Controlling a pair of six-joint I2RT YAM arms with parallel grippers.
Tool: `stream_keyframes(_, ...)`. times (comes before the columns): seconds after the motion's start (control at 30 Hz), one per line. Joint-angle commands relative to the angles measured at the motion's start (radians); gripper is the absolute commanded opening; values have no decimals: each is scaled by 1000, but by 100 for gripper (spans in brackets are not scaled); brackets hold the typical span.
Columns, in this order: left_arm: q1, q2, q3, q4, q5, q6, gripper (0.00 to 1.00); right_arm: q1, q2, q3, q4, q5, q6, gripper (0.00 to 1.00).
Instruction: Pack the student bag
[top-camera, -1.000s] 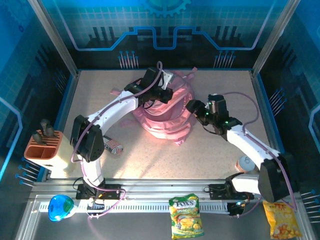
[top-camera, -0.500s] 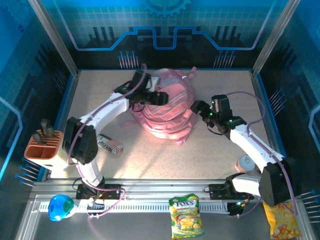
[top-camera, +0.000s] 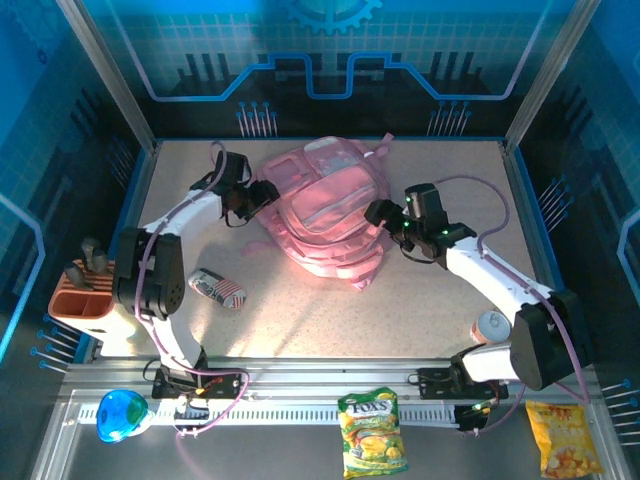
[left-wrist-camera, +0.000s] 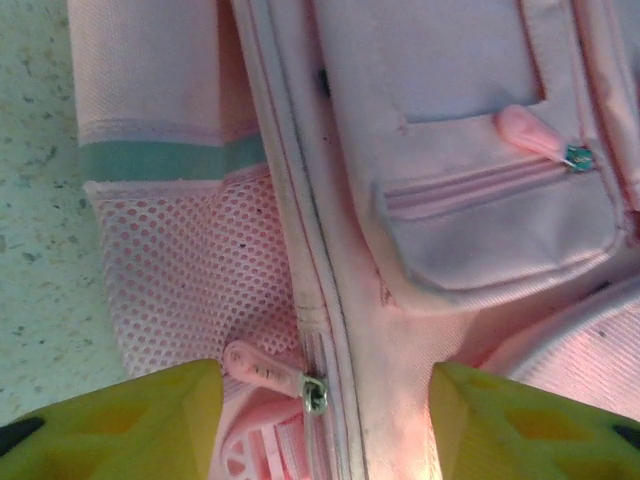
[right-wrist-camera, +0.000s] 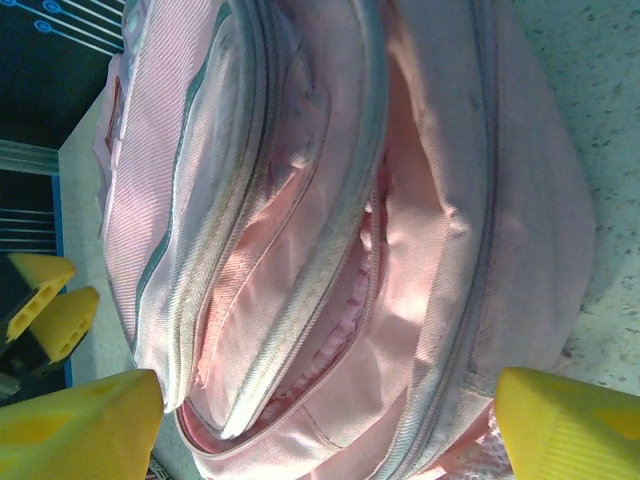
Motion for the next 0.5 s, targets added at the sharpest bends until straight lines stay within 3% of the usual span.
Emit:
stream_keyframes(0.0, 26, 50, 22, 64, 26, -95, 51, 21, 17, 21, 22, -9, 12, 86)
stream_keyframes(0.3, 47, 117, -5, 248, 150, -175, 51, 35, 10, 16, 40, -12, 12, 85)
stream_keyframes(0.47, 49, 142, -18, 294, 180, -209, 46, 54, 11, 17, 59, -15, 10, 84)
